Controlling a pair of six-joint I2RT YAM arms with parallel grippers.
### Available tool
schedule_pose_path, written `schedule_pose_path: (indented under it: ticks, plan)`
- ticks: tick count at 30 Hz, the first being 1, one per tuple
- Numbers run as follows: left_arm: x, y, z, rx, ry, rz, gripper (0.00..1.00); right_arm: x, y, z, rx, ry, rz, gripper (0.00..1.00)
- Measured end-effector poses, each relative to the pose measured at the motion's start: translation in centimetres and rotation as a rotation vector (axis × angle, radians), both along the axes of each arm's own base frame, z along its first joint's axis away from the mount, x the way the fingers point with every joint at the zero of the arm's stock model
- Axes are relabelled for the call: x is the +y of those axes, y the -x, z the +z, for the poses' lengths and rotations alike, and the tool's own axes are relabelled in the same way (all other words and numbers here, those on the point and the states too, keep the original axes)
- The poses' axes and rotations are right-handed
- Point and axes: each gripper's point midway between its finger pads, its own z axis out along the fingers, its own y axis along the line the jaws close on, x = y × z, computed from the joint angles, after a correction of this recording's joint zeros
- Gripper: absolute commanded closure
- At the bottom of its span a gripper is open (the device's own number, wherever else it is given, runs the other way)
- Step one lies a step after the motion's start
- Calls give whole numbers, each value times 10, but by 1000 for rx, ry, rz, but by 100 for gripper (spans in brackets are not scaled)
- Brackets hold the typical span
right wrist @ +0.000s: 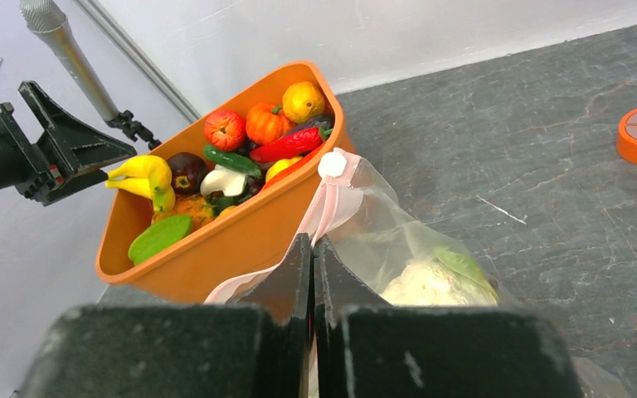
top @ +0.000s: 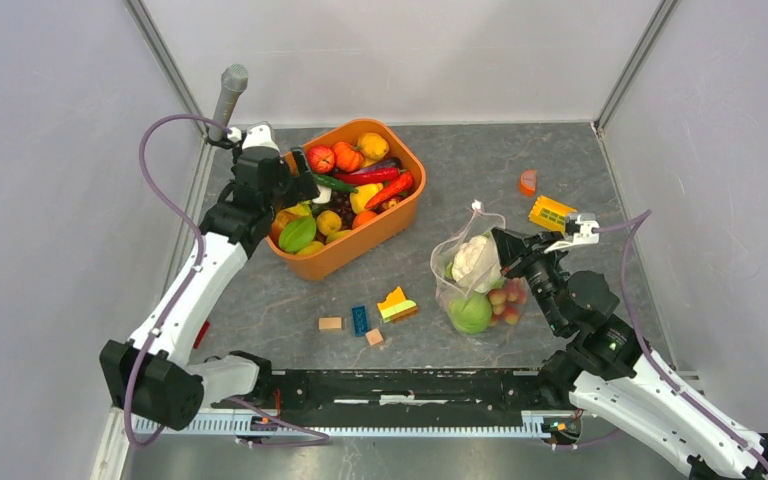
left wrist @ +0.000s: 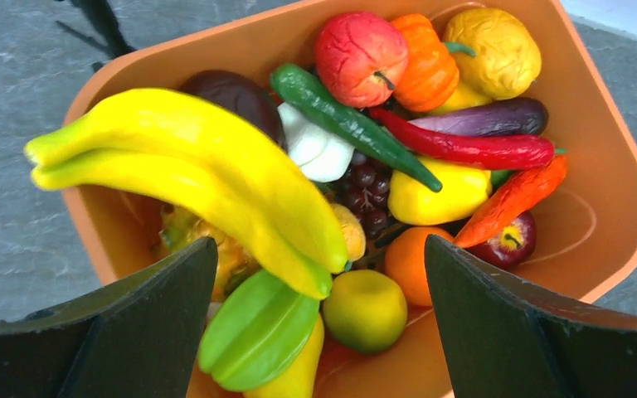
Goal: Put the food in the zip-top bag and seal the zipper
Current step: Pick up the fake fruit from the bin.
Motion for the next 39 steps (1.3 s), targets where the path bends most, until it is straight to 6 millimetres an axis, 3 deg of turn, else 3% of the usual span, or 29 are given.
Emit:
schedule_pose_path:
  ticks: [7, 14, 18, 24, 26, 31, 39]
  plan:
    - [-15, -38, -10, 6, 40, -72, 0, -3, -5, -2, 10, 0, -34, 100]
    - [-38, -103, -3, -14, -43, -203, 0, 5, -11, -5, 29, 26, -27, 100]
    - [-45, -128, -23, 22, -93, -255, 0, 7, -12, -3, 24, 20, -26, 100]
    - [-40, -138, -77, 141, -141, -269, 0, 10, -13, -2, 22, 28, -15, 100]
    - [-39, -140, -90, 167, -157, -275, 5, 11, -13, -2, 23, 30, -10, 100]
    - [-35, -141, -100, 186, -183, -279, 15, 13, -14, -2, 20, 34, -4, 100]
    - [-29, -145, -105, 155, -201, -243, 13, 15, -14, 0, 16, 32, 5, 100]
